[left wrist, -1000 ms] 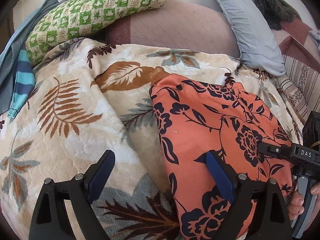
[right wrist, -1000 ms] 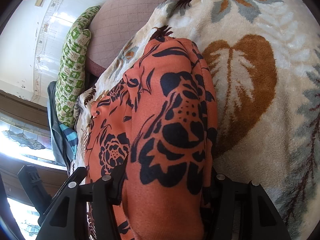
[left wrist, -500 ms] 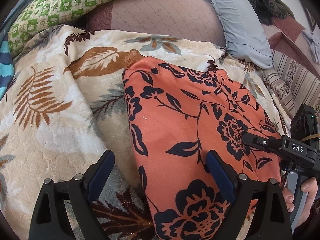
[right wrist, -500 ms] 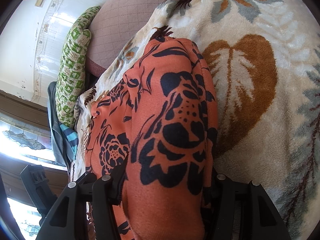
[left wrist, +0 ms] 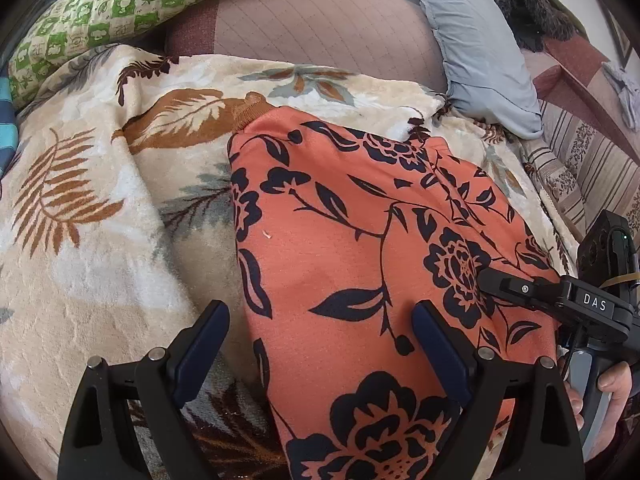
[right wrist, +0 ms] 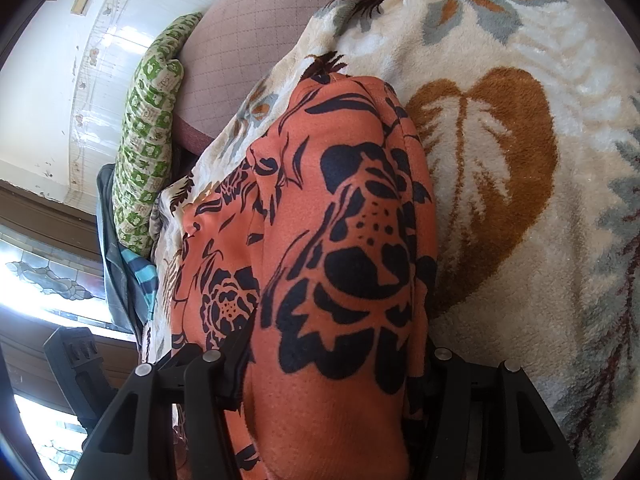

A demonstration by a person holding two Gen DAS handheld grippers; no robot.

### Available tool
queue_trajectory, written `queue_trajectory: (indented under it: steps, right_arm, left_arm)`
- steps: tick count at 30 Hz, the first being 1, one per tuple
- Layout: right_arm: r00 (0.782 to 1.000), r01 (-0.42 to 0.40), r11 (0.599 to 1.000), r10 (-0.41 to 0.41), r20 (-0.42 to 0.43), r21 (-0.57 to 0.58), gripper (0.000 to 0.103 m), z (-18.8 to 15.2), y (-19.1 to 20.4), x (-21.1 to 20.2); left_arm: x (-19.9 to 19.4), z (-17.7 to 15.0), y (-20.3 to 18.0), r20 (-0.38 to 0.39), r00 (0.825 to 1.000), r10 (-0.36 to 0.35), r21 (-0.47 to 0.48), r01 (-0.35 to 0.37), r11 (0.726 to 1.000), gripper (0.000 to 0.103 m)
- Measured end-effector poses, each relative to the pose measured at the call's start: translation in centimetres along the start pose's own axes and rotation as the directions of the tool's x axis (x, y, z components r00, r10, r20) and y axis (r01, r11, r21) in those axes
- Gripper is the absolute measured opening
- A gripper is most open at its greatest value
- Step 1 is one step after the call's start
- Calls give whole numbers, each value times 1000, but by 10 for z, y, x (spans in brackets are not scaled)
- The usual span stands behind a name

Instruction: Fold small clothes

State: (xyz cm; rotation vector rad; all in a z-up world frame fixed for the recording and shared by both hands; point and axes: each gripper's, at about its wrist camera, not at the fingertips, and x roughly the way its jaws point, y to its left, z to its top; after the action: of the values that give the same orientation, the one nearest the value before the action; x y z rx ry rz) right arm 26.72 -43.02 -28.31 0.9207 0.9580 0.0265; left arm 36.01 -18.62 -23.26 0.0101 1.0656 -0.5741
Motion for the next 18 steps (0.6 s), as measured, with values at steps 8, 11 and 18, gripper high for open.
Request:
queue_trajectory:
  steps: [8, 11, 18]
  right_arm:
    - [1000, -5, 1000, 5, 3, -1, 62, 1, 1, 2]
    - [1000, -6, 1000, 6, 5, -1, 62, 0, 1, 2]
    - [1000, -3, 1000, 3, 11, -4, 63, 0, 2, 4]
  left_arm:
    - [6, 0, -4, 1, 1000, -12, -7, 12, 1000, 93]
    - [9, 1, -7, 2, 1000, -10, -11, 10, 1000, 94]
    - [10, 1, -10, 7, 1000, -2, -11, 3, 1000, 96]
